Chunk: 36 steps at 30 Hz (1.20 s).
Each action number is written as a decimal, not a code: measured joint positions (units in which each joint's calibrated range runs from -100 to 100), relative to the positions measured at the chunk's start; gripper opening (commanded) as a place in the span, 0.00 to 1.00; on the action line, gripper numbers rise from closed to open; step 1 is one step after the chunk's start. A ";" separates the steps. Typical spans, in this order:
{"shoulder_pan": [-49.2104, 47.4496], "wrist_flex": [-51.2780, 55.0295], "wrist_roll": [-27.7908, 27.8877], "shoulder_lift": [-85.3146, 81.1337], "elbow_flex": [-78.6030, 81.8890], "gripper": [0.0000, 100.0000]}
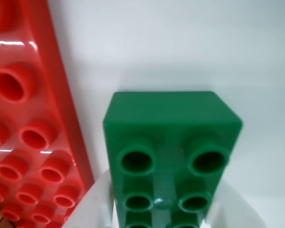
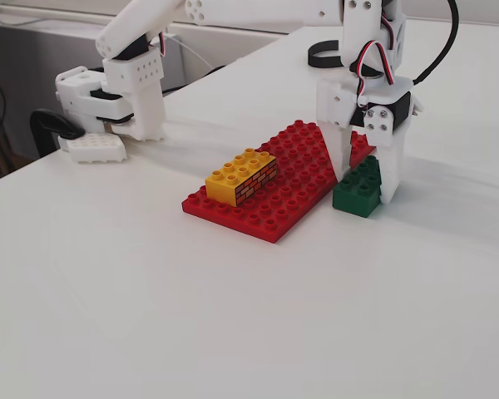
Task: Grab the loose lego brick and stack it on top of the fixed one.
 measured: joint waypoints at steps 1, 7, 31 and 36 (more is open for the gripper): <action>0.00 0.95 0.00 0.17 -1.44 0.11; 0.00 2.94 0.00 -5.44 -5.76 0.11; 11.80 -16.23 9.41 -73.97 82.13 0.11; 15.95 -18.13 11.02 -74.23 84.74 0.11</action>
